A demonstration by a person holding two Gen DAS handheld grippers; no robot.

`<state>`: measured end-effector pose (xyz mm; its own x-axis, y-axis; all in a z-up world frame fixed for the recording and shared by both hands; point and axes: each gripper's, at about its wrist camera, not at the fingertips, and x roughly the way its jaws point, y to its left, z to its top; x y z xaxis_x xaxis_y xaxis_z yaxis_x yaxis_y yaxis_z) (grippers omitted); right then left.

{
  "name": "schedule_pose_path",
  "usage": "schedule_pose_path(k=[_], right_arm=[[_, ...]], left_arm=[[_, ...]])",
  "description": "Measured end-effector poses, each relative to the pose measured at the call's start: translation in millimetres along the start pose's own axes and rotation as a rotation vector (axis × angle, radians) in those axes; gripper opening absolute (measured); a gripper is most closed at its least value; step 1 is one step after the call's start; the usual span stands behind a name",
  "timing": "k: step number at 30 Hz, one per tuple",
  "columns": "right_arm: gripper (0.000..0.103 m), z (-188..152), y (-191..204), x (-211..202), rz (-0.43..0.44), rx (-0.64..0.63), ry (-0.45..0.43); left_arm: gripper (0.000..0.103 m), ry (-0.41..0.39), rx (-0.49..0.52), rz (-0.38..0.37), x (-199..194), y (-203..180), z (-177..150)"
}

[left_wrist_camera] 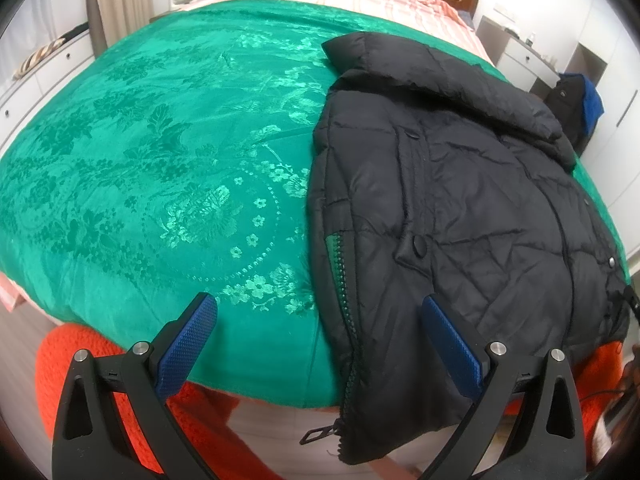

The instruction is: Fold large clothes

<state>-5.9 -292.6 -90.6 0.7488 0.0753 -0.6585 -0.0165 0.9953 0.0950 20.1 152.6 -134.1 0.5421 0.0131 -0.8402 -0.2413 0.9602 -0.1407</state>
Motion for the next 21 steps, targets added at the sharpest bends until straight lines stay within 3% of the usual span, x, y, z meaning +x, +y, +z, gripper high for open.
schedule_pose_path(k=[21], right_arm=[[0.094, 0.1, -1.0, 0.1, 0.001, 0.003, 0.002]], left_arm=[[0.102, 0.002, 0.001, -0.005, -2.1, -1.8, -1.8]])
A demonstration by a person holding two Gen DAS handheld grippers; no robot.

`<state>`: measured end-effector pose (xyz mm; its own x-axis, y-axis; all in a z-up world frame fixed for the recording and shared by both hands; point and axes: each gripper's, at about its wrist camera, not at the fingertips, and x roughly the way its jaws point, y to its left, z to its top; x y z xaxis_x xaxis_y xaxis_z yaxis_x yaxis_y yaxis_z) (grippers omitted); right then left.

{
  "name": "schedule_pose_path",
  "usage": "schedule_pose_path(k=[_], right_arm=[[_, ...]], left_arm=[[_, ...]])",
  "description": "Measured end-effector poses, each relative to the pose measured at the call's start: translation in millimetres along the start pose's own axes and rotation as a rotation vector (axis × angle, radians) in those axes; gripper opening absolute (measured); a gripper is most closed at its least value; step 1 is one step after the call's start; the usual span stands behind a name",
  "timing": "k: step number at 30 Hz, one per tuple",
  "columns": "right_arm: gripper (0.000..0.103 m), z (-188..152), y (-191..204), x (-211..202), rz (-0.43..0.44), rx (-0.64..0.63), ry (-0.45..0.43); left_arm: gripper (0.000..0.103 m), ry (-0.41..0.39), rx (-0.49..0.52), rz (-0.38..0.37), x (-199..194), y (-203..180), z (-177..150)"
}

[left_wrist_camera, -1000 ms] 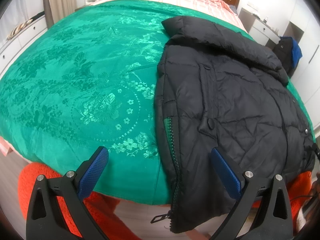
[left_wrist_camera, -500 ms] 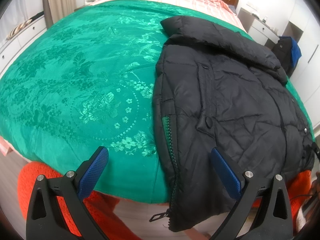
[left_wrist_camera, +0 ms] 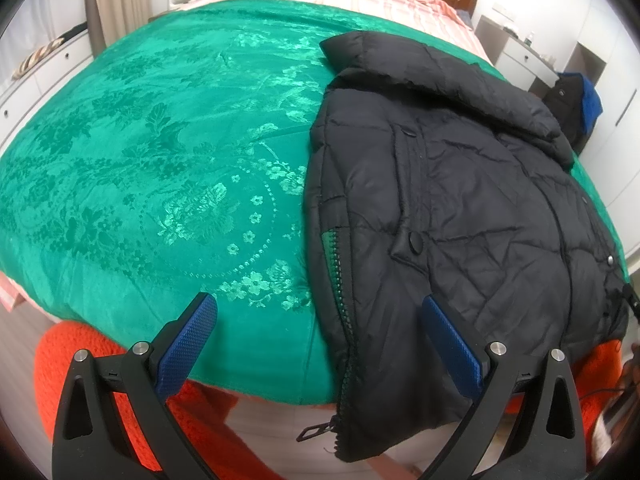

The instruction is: Fold large clothes

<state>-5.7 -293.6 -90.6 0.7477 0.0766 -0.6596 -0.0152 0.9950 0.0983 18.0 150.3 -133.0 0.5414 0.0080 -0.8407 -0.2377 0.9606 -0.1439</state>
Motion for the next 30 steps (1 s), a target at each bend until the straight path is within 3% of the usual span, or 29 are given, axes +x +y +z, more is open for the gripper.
schedule_pose_path(k=[23, 30], right_arm=[[0.094, 0, -2, 0, 0.0, 0.003, 0.001], [0.094, 1, -11, -1, 0.028, 0.045, 0.008]], left_arm=[[0.102, 0.006, -0.001, 0.0, 0, 0, -2], [0.102, 0.033, 0.009, -0.033, 2, -1, -1]])
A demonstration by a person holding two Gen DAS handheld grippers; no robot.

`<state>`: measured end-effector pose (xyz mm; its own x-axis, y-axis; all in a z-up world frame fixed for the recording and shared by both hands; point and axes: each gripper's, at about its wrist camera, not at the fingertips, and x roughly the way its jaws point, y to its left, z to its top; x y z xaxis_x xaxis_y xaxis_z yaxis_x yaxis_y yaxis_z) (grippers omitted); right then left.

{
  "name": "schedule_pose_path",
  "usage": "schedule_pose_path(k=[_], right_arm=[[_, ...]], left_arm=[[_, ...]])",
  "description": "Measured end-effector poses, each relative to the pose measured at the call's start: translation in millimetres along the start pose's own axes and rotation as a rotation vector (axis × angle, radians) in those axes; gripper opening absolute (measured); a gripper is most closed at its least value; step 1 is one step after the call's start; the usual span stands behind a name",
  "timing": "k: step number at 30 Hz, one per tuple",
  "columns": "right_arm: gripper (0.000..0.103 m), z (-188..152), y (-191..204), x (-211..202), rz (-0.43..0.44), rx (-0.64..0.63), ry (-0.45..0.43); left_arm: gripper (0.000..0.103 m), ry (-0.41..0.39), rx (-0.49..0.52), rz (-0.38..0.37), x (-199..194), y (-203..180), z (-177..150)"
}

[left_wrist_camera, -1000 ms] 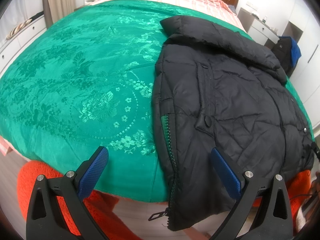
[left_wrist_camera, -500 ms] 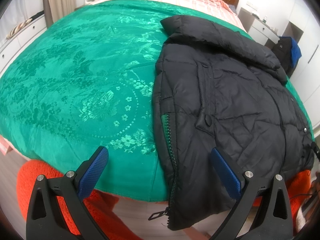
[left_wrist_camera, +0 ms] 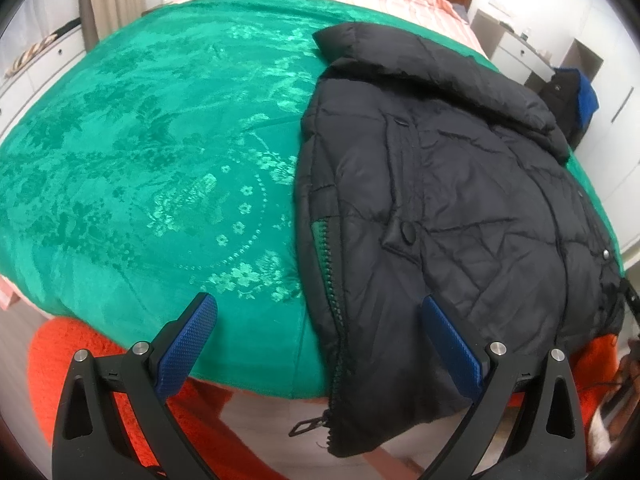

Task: Fold large clothes
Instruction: 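Grasp the jacket hem with both grippers, then lift the hem with both grippers and fold it toward the collar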

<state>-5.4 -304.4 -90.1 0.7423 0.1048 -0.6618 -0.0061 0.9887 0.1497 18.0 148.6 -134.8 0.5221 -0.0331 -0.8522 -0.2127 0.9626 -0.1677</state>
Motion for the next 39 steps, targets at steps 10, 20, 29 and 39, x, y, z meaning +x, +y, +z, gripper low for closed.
schedule_pose_path(k=[10, 20, 29, 39], right_arm=[[0.094, 6, -49, 15, 0.066, 0.098, 0.178], [0.094, -9, -27, 39, 0.211, 0.068, 0.331], [0.029, 7, -22, 37, 0.231, -0.016, 0.425], [0.02, 17, -16, -29, 0.381, -0.069, 0.561]], left_arm=[[0.102, 0.061, 0.058, -0.047, 7, -4, -6], [0.101, 0.107, 0.145, -0.071, 16, -24, -14], [0.022, 0.148, 0.121, -0.089, 5, -24, -15], [0.011, 0.241, 0.174, -0.209, -70, -8, -38]])
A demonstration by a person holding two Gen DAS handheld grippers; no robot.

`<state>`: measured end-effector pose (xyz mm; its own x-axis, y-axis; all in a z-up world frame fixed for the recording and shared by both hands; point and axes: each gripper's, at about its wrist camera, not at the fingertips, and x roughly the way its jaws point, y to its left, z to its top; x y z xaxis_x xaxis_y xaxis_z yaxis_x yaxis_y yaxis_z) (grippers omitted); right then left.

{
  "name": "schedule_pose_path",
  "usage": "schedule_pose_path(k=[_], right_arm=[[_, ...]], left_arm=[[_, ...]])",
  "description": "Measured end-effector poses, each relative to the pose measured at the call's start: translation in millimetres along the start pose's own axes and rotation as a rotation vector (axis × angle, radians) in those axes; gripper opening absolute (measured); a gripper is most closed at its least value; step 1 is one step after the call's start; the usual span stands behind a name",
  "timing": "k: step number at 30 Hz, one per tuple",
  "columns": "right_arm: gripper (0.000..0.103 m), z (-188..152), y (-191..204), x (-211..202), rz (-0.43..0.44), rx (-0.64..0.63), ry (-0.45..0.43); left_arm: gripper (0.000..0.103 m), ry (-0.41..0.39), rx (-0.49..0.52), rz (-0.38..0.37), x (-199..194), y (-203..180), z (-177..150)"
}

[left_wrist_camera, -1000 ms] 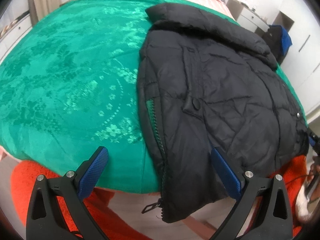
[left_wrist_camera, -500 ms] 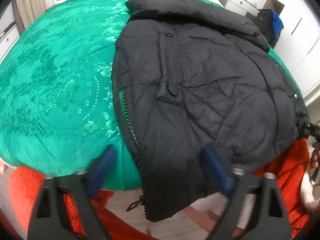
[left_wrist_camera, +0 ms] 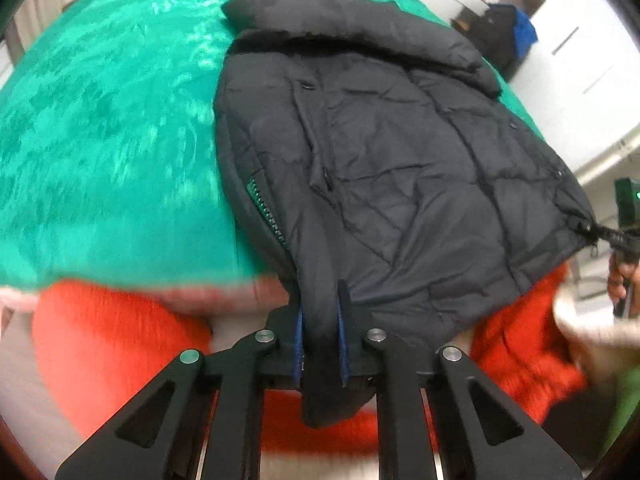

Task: Fold large clothes
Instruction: 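Lift the hem with both grippers and fold it toward the collar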

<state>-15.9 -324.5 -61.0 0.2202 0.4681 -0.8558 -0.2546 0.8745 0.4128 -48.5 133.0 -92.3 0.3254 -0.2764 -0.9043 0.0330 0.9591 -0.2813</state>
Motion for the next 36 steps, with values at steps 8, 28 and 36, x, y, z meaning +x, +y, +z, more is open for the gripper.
schedule_pose_path(k=[8, 28, 36], right_arm=[[0.02, 38, 9, -74, 0.271, 0.089, -0.171], [0.103, 268, -57, 33, 0.209, 0.18, -0.351], [0.102, 298, -30, 63, -0.159, -0.118, -0.19]], left_arm=[[0.011, -0.195, -0.091, -0.195, -94, 12, 35], [0.092, -0.394, -0.299, 0.02, -5, 100, 267], [0.092, -0.274, -0.028, 0.007, 42, 54, 281]])
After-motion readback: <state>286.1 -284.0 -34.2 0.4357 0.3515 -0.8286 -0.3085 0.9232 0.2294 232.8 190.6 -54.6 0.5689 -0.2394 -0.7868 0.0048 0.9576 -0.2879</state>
